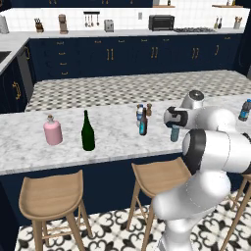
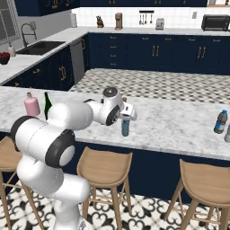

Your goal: Move the plastic bottles in the middle to the plastics group, and the glass bottles in the middle to the glass group.

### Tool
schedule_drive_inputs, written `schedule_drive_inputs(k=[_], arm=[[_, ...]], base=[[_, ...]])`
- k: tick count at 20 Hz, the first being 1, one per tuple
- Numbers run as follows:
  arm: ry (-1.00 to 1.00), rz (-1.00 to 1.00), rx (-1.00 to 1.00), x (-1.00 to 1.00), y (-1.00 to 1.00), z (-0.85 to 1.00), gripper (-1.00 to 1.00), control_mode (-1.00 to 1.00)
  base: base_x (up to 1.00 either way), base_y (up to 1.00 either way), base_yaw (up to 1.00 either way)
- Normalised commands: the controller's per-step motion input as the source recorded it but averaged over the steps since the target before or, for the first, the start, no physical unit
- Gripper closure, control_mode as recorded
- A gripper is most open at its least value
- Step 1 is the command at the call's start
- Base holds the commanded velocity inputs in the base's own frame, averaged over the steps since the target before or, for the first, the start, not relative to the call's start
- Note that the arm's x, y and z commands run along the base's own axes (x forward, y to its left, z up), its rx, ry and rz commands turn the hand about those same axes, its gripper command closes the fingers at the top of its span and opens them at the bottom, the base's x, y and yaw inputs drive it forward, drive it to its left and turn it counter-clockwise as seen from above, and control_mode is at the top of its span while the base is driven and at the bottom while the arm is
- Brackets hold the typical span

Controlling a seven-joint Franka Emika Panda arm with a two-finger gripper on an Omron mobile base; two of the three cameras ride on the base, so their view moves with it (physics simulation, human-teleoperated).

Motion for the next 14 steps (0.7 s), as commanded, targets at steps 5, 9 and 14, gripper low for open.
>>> schedule_drive_inputs(k=[5, 9, 14], arm=[[0.00, 0.00, 0.00, 0.22, -0.12, -0.18, -1.00, -1.00], [0.00, 0.00, 0.00, 0.23, -0.10, -0.19, -1.00, -1.00], [0.00, 0.00, 0.00, 0.18, 0.00, -0.26, -1.00, -1.00]], base=[[0.00, 0.00, 0.00], [0.00, 0.00, 0.00], [0.00, 0.00, 0.00]])
